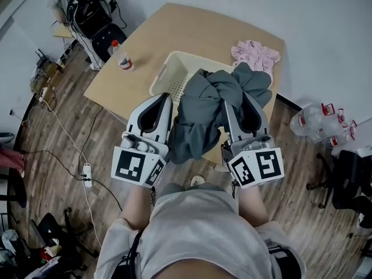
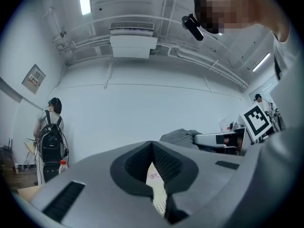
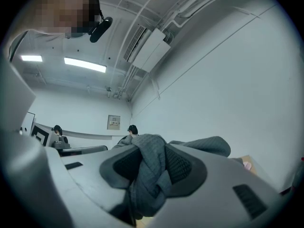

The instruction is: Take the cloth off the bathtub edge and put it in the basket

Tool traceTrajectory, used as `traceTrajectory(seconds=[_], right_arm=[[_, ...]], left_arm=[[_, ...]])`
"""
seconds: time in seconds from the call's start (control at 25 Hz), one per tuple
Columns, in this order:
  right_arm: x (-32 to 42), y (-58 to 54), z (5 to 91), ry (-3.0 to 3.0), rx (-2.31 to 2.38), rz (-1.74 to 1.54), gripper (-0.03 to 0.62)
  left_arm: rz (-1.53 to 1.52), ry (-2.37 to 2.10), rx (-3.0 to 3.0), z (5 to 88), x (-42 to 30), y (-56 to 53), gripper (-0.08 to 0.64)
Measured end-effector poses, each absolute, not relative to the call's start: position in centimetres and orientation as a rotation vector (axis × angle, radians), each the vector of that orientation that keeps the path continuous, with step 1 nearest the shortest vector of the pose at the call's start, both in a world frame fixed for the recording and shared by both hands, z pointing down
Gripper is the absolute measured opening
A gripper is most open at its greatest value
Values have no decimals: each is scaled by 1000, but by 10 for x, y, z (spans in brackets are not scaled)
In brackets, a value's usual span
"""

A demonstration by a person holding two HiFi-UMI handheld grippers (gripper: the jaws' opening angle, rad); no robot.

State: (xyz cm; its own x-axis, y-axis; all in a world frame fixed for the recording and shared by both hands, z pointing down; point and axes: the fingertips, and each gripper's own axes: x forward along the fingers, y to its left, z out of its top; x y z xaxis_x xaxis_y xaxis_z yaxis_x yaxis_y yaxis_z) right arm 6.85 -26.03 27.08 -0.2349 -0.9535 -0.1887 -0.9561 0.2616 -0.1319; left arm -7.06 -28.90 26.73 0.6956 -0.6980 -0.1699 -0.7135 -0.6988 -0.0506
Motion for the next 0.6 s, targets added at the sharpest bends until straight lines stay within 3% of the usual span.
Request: traceTrajectory(seconds=[0.6], right_arm=[[74, -326, 270, 2177, -1935, -2, 147]], left_arm=[[204, 982, -2901, 276, -60, -373, 12]])
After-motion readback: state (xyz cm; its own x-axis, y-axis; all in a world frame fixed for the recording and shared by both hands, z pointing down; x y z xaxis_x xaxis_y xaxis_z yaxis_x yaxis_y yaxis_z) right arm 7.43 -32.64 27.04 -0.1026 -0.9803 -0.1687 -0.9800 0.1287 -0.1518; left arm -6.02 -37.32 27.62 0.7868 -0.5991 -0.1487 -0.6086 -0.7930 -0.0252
